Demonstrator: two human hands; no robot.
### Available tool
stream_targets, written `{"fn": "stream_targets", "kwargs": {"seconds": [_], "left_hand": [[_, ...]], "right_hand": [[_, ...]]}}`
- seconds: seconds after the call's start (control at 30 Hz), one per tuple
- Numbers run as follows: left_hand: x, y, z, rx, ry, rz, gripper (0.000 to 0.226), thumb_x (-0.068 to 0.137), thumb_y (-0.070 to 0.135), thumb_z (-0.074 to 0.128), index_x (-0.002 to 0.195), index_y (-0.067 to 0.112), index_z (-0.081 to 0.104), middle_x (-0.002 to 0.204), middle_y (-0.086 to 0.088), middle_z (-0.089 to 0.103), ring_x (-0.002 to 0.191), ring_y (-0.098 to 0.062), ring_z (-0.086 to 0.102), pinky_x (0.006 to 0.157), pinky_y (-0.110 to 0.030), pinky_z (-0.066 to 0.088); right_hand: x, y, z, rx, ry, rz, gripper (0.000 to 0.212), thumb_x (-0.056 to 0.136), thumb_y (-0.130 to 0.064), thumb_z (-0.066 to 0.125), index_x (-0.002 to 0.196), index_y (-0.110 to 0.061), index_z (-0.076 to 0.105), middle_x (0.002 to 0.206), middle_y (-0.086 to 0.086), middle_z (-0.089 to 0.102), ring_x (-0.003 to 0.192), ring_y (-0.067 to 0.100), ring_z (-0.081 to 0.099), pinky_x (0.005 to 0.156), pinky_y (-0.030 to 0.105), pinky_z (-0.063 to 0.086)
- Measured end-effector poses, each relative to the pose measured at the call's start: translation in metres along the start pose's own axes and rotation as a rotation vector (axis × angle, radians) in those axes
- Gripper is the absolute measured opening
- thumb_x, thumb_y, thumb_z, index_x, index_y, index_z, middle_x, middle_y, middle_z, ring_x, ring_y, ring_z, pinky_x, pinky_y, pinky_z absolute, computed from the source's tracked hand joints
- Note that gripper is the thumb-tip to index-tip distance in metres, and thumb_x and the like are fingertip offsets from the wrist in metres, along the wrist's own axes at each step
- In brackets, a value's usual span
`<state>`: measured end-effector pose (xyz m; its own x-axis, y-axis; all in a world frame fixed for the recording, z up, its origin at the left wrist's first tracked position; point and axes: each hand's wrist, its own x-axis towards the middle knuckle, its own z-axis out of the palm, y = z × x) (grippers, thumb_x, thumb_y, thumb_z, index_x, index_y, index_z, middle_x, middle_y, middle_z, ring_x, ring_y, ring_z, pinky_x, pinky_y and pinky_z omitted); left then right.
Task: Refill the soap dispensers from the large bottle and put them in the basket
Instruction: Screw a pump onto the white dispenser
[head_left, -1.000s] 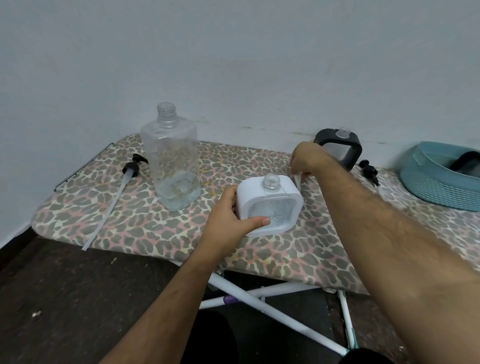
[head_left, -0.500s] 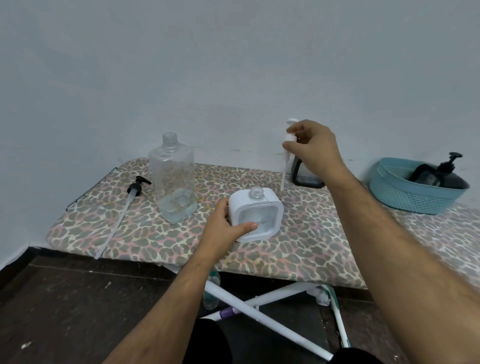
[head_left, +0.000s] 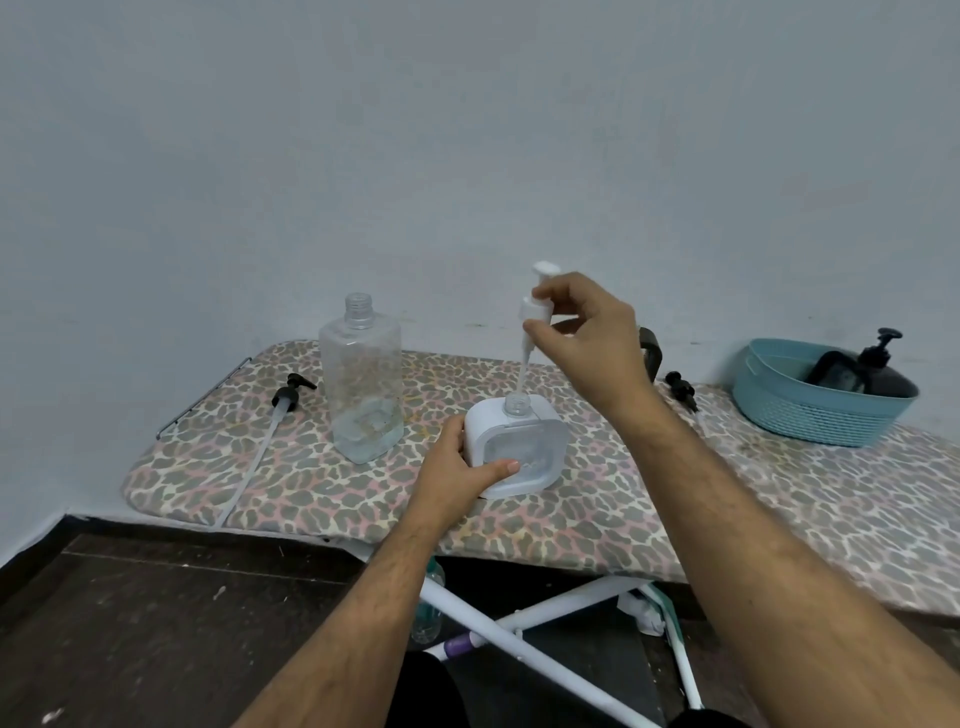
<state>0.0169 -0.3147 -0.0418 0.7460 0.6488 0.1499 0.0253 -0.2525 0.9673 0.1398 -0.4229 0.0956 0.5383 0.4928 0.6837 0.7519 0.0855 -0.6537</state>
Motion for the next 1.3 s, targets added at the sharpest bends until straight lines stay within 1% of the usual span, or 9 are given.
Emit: {"fn": "stream_targets", "kwargs": {"seconds": [0.2,0.33,0.57,0.73,0.87,0.97,1.1,1.2,1.3], "left_hand": [[0.003,-0.005,0.001,0.001,0.01,0.0,0.063,0.07,0.028,0.088,0.122,0.033,0.051,0.113,0.008,0.065,0.098,-0.006,0.065,0.082,-0.034,0.058],[0.005,-0.008,0.001,-0.003,0.012,0.007,0.066,0.069,0.03,0.088,0.123,0.032,0.052,0.112,0.008,0.066,0.097,-0.007,0.066,0.084,-0.037,0.059],[0.005,-0.01,0.002,-0.005,0.01,0.025,0.064,0.068,0.033,0.088,0.12,0.036,0.051,0.111,0.009,0.066,0.097,-0.007,0.067,0.083,-0.04,0.059],[0.006,-0.011,0.002,0.0,0.011,0.039,0.065,0.068,0.033,0.088,0.121,0.034,0.052,0.111,0.01,0.066,0.097,-0.005,0.066,0.084,-0.039,0.059],[0.006,-0.011,0.001,-0.01,0.008,0.039,0.066,0.068,0.032,0.089,0.122,0.032,0.052,0.111,0.009,0.067,0.096,-0.005,0.067,0.084,-0.037,0.059],[0.005,-0.009,0.001,-0.021,0.0,0.042,0.064,0.069,0.03,0.088,0.122,0.032,0.052,0.111,0.008,0.066,0.094,-0.004,0.066,0.081,-0.033,0.059],[0.003,-0.007,0.001,-0.137,0.012,0.042,0.067,0.069,0.031,0.089,0.122,0.034,0.049,0.115,0.007,0.065,0.098,-0.004,0.066,0.076,-0.022,0.056],[0.003,-0.006,-0.001,-0.229,0.077,0.047,0.062,0.065,0.046,0.087,0.117,0.038,0.053,0.113,0.003,0.067,0.1,-0.011,0.068,0.077,-0.026,0.056],[0.001,-0.002,-0.004,-0.329,0.094,0.049,0.048,0.069,0.04,0.081,0.111,0.032,0.06,0.109,-0.004,0.07,0.097,-0.019,0.07,0.073,-0.029,0.058]], "right_hand": [[-0.024,0.017,0.009,-0.026,-0.106,0.071,0.025,0.082,-0.007,0.075,0.098,-0.024,0.066,0.097,-0.016,0.068,0.092,0.003,0.066,0.084,0.026,0.057],[-0.042,0.031,0.016,0.018,-0.132,0.153,0.027,0.08,-0.005,0.077,0.097,-0.025,0.07,0.096,-0.016,0.07,0.093,0.01,0.068,0.09,0.032,0.056],[-0.066,0.042,0.022,0.03,-0.124,0.17,0.026,0.084,-0.007,0.075,0.1,-0.027,0.074,0.099,-0.027,0.066,0.095,-0.003,0.063,0.09,0.026,0.054],[-0.068,0.041,0.023,0.093,-0.07,0.207,0.021,0.089,-0.007,0.07,0.098,-0.025,0.075,0.099,-0.019,0.071,0.099,-0.003,0.066,0.091,0.023,0.053],[-0.064,0.038,0.023,0.134,-0.04,0.271,0.027,0.08,-0.012,0.08,0.089,-0.032,0.065,0.096,-0.015,0.071,0.1,0.002,0.066,0.091,0.025,0.051],[-0.058,0.035,0.021,0.172,-0.082,0.325,0.047,0.078,-0.014,0.082,0.107,-0.033,0.051,0.109,-0.01,0.067,0.11,0.003,0.062,0.091,0.021,0.044],[-0.046,0.035,0.014,0.237,-0.209,0.385,0.067,0.085,-0.011,0.07,0.137,-0.035,0.036,0.116,-0.003,0.067,0.119,0.006,0.059,0.102,0.033,0.045],[-0.041,0.035,0.012,0.172,-0.266,0.393,0.076,0.081,-0.014,0.074,0.144,-0.033,0.036,0.107,0.0,0.067,0.108,0.008,0.064,0.098,0.03,0.048],[-0.041,0.036,0.013,0.137,-0.257,0.393,0.083,0.077,-0.016,0.083,0.145,-0.028,0.036,0.098,-0.002,0.062,0.095,0.009,0.062,0.092,0.026,0.049]]}}
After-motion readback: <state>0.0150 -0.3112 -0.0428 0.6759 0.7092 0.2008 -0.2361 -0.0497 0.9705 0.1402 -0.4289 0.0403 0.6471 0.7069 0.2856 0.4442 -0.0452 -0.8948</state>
